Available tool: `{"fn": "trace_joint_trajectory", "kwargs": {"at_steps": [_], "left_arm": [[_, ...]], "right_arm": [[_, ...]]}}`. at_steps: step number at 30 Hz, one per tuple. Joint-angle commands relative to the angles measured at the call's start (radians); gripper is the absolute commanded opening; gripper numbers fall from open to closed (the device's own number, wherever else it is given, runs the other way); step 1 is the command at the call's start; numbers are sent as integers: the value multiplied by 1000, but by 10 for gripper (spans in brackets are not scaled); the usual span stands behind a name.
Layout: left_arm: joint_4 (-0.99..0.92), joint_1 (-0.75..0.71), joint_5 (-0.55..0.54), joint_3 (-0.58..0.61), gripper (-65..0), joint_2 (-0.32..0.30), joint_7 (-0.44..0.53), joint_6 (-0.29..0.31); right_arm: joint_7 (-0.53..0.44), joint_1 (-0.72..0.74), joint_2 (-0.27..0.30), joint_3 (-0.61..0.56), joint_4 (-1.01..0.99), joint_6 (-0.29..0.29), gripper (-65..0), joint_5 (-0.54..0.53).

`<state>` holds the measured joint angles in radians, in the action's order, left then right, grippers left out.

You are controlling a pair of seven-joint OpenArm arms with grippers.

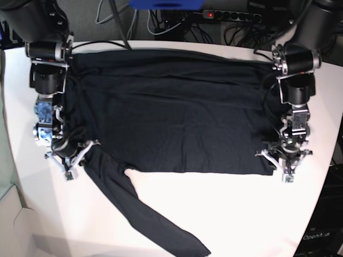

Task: Fold the T-shirt properly
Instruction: 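Lower both grippers and pinch the shirt's side edges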

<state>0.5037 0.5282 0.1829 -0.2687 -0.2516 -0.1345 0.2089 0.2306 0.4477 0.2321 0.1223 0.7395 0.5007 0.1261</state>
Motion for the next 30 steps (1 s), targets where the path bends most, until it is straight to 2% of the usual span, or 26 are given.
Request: {"fn": "trace_joint_trajectory", "kwargs": {"at_steps": [1,10,12,15,16,23,27,30], "left_arm": [[-3,10,11,3,-455,-1,-40,14],[-3,14,11,4,-469,1,-44,14],[-3,14,11,3,-525,1,-46,14],[-4,10,13,4,-641,-1,-47,14],[-6,10,13,6,-650,-1,-49,14],[-7,10,5,1,-650,-2,-83,14],[72,7,4,-1,-650,1,-86,16],[168,-16,2,-2,-650,2,-150,17]], "right_arm": [[48,4,6,0,2,3,-638,22],[48,4,8,0,2,3,-638,22],[48,4,8,0,2,3,-638,22],[48,4,8,1,2,3,-638,22],[48,4,8,1,2,3,-638,22],[48,4,5,0,7,6,-642,22],[48,4,6,0,10,8,-643,22],[48,-2,6,0,51,8,-643,22]]}}
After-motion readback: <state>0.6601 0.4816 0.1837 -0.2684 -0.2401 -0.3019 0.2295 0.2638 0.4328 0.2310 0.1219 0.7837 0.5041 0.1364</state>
